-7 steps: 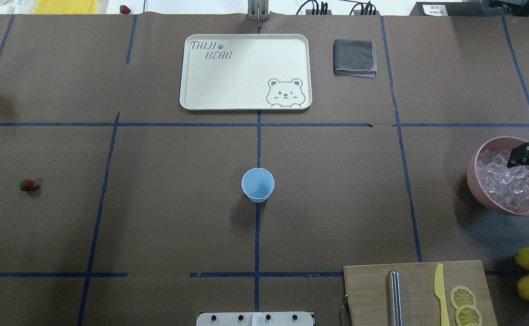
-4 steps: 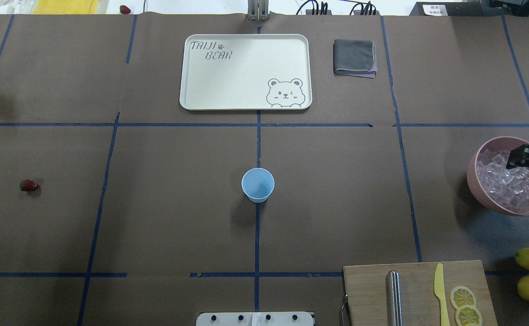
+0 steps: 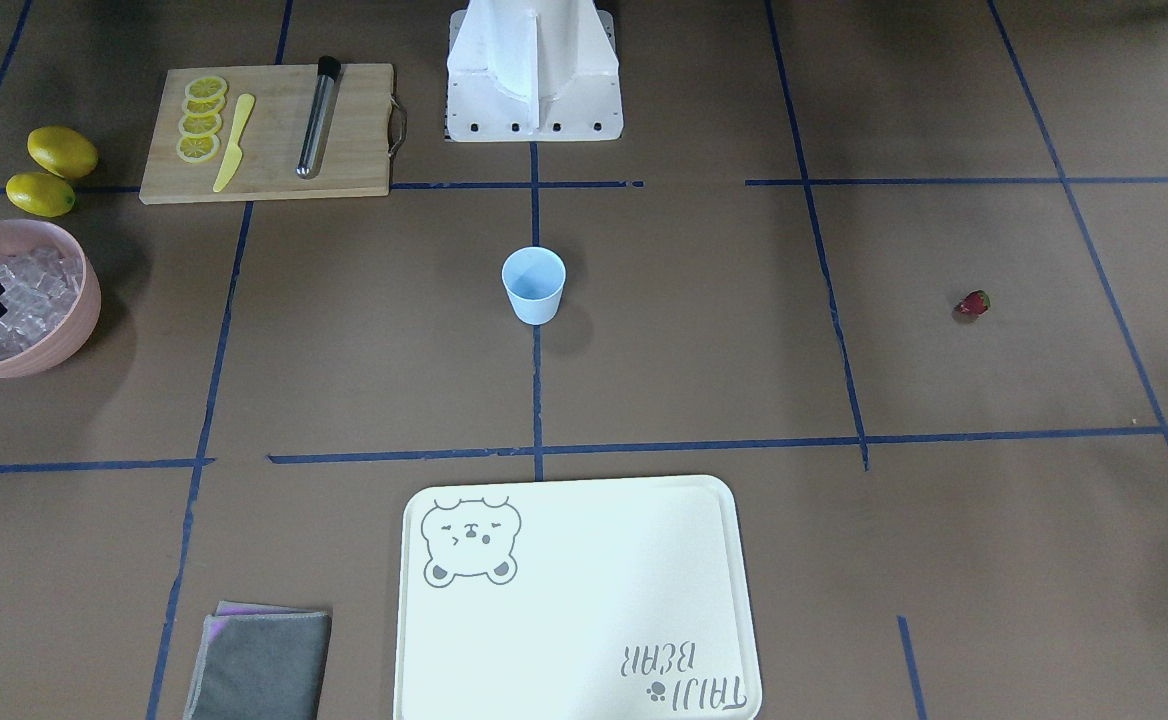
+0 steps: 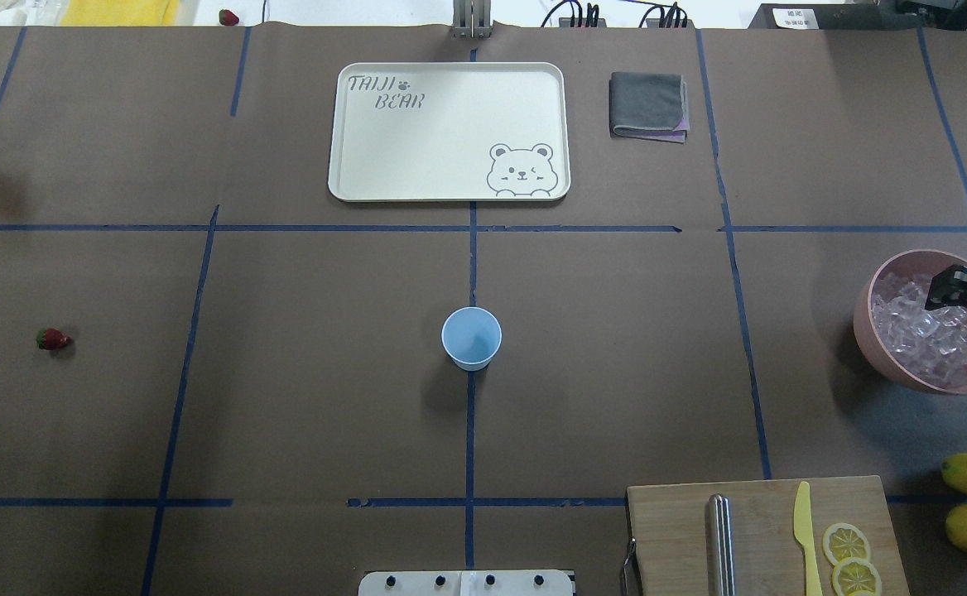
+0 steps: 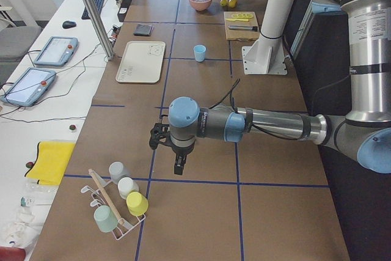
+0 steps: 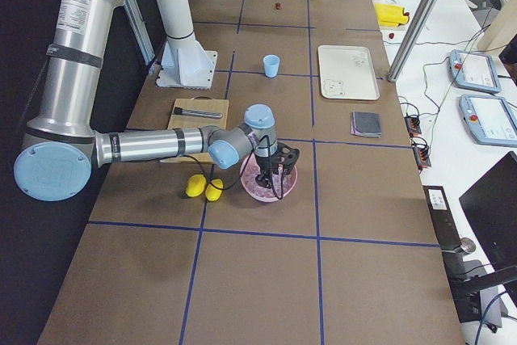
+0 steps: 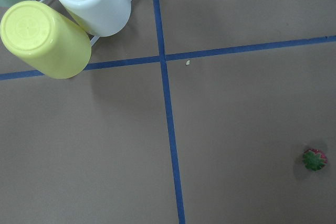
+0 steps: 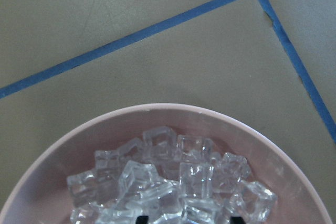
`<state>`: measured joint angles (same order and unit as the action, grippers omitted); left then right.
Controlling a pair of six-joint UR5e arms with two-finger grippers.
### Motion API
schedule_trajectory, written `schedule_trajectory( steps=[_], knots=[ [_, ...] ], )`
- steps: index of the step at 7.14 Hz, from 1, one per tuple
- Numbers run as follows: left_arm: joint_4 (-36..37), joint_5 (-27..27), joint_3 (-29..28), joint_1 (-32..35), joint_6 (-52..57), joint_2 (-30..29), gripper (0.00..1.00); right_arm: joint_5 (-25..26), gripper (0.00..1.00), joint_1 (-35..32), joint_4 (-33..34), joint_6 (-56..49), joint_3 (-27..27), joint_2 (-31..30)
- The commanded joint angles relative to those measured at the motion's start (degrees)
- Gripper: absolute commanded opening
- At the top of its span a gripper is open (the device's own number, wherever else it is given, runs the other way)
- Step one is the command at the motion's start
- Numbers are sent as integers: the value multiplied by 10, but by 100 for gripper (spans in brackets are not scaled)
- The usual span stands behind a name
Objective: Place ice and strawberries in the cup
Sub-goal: 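Close the right gripper on an ice cube and lift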
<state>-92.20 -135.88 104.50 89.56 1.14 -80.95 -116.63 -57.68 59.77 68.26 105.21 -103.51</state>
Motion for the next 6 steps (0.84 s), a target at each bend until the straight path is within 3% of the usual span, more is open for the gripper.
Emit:
schedule_trajectory(
  steps=[1,6],
  knots=[
    [0,0,0,0,0,0,100,0,7,0,-1,-6,0,1],
    [0,-24,-1,0,-1,0,100,-10,3,-38,2,-39,39,-1]
  ],
)
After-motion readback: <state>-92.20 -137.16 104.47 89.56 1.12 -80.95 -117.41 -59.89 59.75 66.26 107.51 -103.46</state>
